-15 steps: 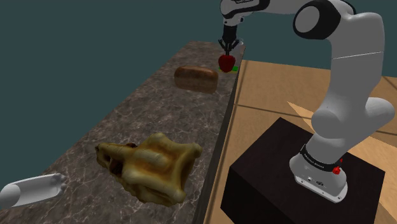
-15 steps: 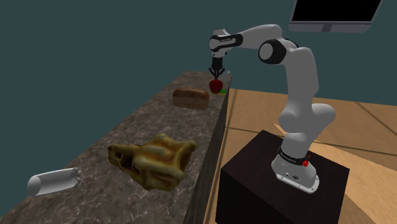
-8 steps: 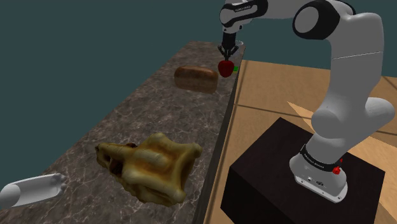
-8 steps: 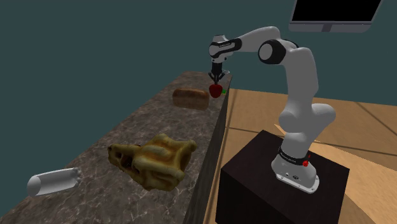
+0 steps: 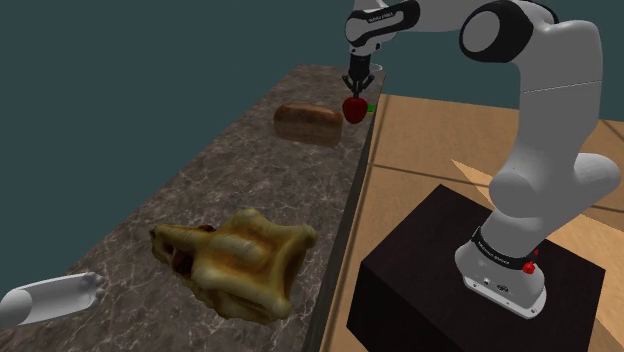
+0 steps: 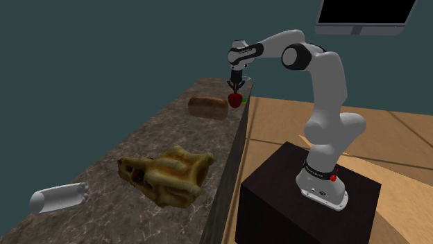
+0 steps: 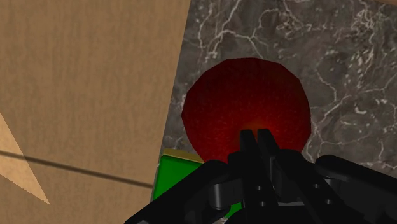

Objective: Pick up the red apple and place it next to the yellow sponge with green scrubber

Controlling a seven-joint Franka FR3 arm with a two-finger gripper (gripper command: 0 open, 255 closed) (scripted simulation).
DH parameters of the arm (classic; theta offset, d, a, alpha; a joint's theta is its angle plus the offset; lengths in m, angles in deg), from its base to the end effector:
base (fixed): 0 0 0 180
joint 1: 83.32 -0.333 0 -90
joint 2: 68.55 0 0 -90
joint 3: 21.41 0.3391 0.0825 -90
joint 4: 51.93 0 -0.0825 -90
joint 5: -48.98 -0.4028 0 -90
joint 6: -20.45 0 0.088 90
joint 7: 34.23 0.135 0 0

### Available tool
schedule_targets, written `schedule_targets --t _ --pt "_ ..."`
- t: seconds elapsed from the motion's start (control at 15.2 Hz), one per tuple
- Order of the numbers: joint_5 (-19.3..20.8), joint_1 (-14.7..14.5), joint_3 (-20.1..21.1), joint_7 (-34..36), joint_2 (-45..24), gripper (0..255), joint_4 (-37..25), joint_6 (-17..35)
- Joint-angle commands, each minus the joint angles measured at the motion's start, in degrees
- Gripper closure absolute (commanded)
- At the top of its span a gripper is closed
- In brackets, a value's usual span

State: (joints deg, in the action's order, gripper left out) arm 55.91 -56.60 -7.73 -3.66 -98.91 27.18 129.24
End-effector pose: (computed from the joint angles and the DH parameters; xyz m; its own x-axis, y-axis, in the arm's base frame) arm 0.7059 -0.2081 0.3993 0.7289 -0.6846 -0.0001 -0.6846 -0.7289 -0.0060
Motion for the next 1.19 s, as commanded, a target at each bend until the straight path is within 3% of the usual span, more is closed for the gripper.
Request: schedule_targets --t 0.0,0.07,0.4,0.66,1.12 --pt "0.00 0.00 0.00 0.00 0.01 255 0.00 0.01" --pt "0.00 0.00 0.00 0.00 0.01 0 -0.01 0.01" --pt "0.00 0.00 0.00 0.00 0.01 0 0.00 0.01" --pt "-0.29 -0.31 0.18 -0.31 0.74 0 -6.19 -6.87" --pt "-0.29 -0.31 0.19 -0.31 0.74 0 -6.19 -6.87"
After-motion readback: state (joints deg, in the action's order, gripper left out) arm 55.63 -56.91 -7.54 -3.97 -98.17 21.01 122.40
